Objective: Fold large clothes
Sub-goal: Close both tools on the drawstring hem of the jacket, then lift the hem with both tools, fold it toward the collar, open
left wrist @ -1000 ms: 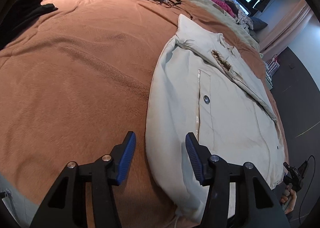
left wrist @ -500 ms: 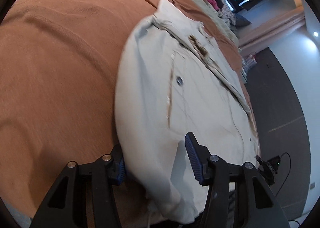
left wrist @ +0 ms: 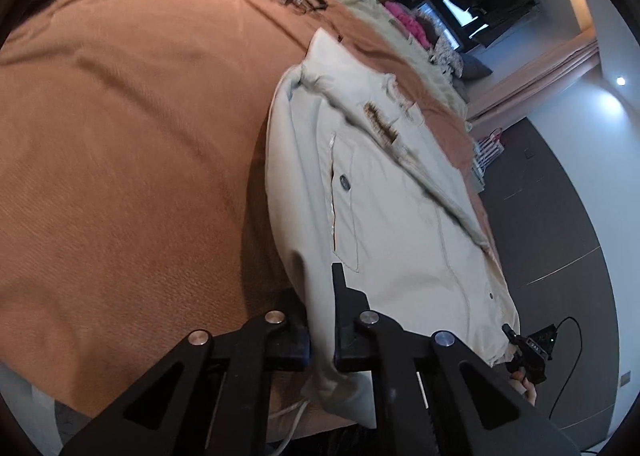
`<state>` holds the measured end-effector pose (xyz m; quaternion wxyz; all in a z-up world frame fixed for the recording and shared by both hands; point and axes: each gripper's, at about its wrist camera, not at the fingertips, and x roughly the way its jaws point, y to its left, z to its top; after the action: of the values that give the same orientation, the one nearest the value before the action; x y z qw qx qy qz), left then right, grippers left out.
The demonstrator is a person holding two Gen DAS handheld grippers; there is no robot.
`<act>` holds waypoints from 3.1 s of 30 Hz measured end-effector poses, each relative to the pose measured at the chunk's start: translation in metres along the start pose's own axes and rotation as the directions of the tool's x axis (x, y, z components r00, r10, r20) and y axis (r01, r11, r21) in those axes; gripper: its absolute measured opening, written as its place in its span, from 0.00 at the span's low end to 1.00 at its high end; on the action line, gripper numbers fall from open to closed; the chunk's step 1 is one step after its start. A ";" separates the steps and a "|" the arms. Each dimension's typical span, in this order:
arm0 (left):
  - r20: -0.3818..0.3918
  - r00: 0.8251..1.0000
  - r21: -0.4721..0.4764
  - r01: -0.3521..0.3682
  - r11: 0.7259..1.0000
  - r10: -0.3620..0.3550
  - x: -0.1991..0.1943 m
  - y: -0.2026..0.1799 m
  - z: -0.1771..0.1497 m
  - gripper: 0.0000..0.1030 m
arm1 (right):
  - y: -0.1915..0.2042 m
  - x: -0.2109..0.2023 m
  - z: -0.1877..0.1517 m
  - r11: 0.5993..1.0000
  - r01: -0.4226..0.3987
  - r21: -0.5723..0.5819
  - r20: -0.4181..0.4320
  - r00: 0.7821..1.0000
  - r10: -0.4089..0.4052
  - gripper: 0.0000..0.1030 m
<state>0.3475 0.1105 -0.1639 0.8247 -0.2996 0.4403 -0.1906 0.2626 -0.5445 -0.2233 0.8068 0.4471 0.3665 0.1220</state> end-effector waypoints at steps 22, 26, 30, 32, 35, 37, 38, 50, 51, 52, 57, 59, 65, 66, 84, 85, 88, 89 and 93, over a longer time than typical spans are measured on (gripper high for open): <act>0.239 0.954 0.109 0.157 0.982 -0.179 -0.140 -0.059 0.001 0.06 | 0.126 -0.111 0.002 0.966 -0.121 -0.228 0.143 0.977 0.156 0.08; 0.299 0.926 0.162 0.187 0.969 -0.229 -0.186 -0.081 0.005 0.06 | 0.155 -0.145 0.002 0.945 -0.154 -0.289 0.176 0.962 0.210 0.08; 0.357 0.892 0.221 0.208 0.953 -0.278 -0.231 -0.103 0.004 0.06 | 0.184 -0.175 -0.003 0.920 -0.179 -0.349 0.209 0.942 0.262 0.08; 0.371 0.879 0.239 0.220 0.946 -0.298 -0.246 -0.109 0.004 0.06 | 0.198 -0.189 -0.005 0.906 -0.193 -0.378 0.226 0.929 0.292 0.08; 0.383 0.868 0.263 0.226 0.938 -0.317 -0.264 -0.113 -0.002 0.06 | 0.212 -0.206 -0.007 0.891 -0.203 -0.406 0.251 0.912 0.323 0.08; 0.380 0.872 0.273 0.215 0.938 -0.310 -0.263 -0.118 0.000 0.06 | 0.213 -0.208 -0.009 0.893 -0.199 -0.404 0.260 0.911 0.320 0.08; 0.372 0.876 0.272 0.212 0.938 -0.306 -0.260 -0.119 0.002 0.06 | 0.212 -0.208 -0.009 0.898 -0.188 -0.398 0.265 0.913 0.309 0.08; 0.324 0.912 0.250 0.173 0.953 -0.251 -0.178 -0.135 0.077 0.06 | 0.183 -0.166 0.030 0.957 0.014 -0.289 0.291 0.954 0.074 0.08; 0.324 0.912 0.248 0.174 0.953 -0.250 -0.173 -0.136 0.084 0.06 | 0.184 -0.161 0.037 0.958 0.021 -0.285 0.294 0.953 0.067 0.08; 0.322 0.913 0.243 0.175 0.954 -0.249 -0.167 -0.137 0.092 0.06 | 0.184 -0.157 0.043 0.959 0.025 -0.281 0.296 0.953 0.062 0.08; 0.313 0.925 0.232 0.147 0.962 -0.217 -0.132 -0.144 0.131 0.06 | 0.188 -0.130 0.078 0.965 0.055 -0.255 0.291 0.957 0.022 0.08; 0.310 0.930 0.223 0.133 0.966 -0.199 -0.119 -0.144 0.144 0.06 | 0.187 -0.117 0.092 0.967 0.068 -0.245 0.284 0.959 0.004 0.08; 0.289 0.947 0.193 0.085 0.978 -0.139 -0.074 -0.137 0.172 0.06 | 0.179 -0.075 0.124 0.969 0.113 -0.220 0.260 0.964 -0.053 0.08; 0.284 0.950 0.184 0.077 0.980 -0.128 -0.066 -0.133 0.176 0.06 | 0.177 -0.068 0.129 0.968 0.122 -0.218 0.256 0.965 -0.064 0.08; 0.065 0.989 0.071 -0.135 0.988 0.130 0.079 -0.075 0.204 0.08 | 0.087 0.049 0.150 0.940 0.334 -0.065 0.087 0.941 -0.328 0.42; 0.052 0.989 0.058 -0.140 0.988 0.137 0.081 -0.073 0.204 0.13 | 0.087 0.047 0.150 0.936 0.346 -0.062 0.105 0.935 -0.339 0.68; 0.057 0.990 0.053 -0.131 0.990 0.128 0.077 -0.073 0.201 0.39 | 0.092 0.026 0.147 0.920 0.385 -0.073 0.222 0.906 -0.362 0.92; 0.068 0.990 0.055 -0.126 0.991 0.122 0.074 -0.075 0.199 0.47 | 0.095 0.022 0.147 0.920 0.385 -0.079 0.236 0.903 -0.358 0.92; 0.179 0.970 0.083 -0.182 0.980 0.165 0.056 -0.084 0.187 0.90 | 0.102 0.018 0.142 0.911 0.397 -0.115 0.216 0.905 -0.367 0.92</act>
<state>0.5309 0.0766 -0.0614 0.8867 -0.2340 0.3825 -0.1129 0.3882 -0.5668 -0.1022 0.8787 0.3114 0.3579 -0.0537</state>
